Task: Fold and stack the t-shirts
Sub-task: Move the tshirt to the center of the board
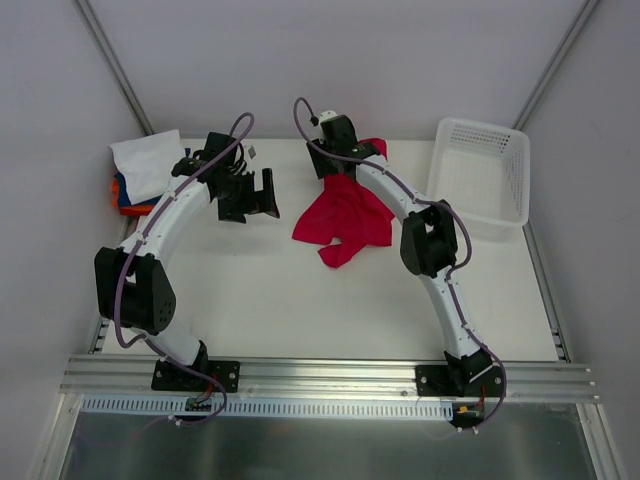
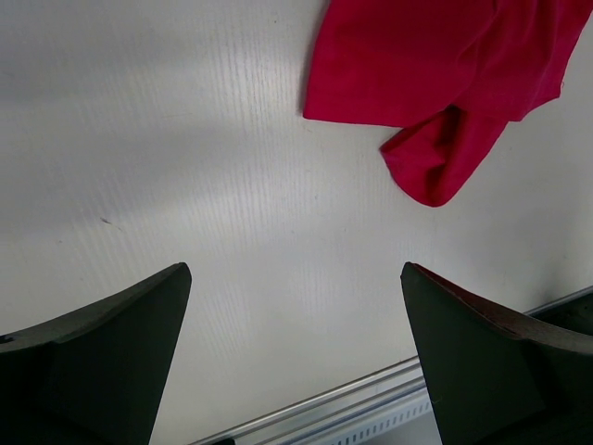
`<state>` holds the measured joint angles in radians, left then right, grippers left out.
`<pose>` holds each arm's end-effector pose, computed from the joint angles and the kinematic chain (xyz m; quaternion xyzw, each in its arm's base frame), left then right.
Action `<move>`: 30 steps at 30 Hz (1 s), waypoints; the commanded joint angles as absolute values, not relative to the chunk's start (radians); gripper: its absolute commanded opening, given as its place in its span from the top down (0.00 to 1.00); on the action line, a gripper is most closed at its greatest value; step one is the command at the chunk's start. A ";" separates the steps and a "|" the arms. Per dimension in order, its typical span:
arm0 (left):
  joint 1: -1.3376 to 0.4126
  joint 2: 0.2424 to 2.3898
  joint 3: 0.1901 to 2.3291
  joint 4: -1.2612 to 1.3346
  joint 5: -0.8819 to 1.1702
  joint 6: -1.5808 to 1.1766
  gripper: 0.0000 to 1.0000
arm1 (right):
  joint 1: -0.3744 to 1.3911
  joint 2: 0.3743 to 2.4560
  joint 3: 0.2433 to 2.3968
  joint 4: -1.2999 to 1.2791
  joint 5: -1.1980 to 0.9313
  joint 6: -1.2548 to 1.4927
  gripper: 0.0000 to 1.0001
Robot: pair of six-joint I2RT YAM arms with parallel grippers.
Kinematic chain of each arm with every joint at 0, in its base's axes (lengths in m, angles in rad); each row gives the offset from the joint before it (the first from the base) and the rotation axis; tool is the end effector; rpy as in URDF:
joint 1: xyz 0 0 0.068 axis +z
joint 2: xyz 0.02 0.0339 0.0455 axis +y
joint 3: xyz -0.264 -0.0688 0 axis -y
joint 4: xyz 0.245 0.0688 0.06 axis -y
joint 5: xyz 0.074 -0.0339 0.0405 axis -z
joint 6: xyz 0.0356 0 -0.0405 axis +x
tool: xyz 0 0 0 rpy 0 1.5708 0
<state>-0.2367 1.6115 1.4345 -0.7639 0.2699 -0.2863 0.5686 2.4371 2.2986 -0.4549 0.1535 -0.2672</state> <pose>0.3344 -0.0904 0.3057 0.0183 0.9429 -0.2029 0.2634 0.4770 0.2984 0.2490 -0.3244 0.8192 0.0033 0.4730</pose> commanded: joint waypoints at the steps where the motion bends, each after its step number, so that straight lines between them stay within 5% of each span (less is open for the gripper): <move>1: -0.250 1.566 1.440 -0.775 0.256 -0.259 0.01 | 0.575 2.447 2.281 -0.359 0.158 -0.293 0.38; 13: -0.282 1.545 1.436 -0.779 0.258 -0.284 0.01 | 0.577 2.502 2.293 -0.314 0.133 -0.311 0.39; 15: -0.287 1.540 1.440 -0.781 0.256 -0.287 0.01 | 0.575 2.502 2.295 -0.321 0.135 -0.305 0.47; 17: -0.291 1.537 1.442 -0.782 0.255 -0.290 0.01 | 0.575 2.500 2.295 -0.337 0.138 -0.292 0.80; 19: -0.291 1.532 1.445 -0.784 0.253 -0.290 0.01 | 0.577 2.491 2.278 -0.350 0.138 -0.272 1.00; 30: -0.298 1.534 1.431 -0.788 0.256 -0.304 0.01 | 0.580 2.318 2.281 -0.463 0.164 -0.235 1.00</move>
<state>-0.2829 1.5684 1.4345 -0.7666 0.2569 -0.2855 0.5713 2.4928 2.2158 -0.4004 0.1539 -0.2584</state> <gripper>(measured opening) 0.990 0.010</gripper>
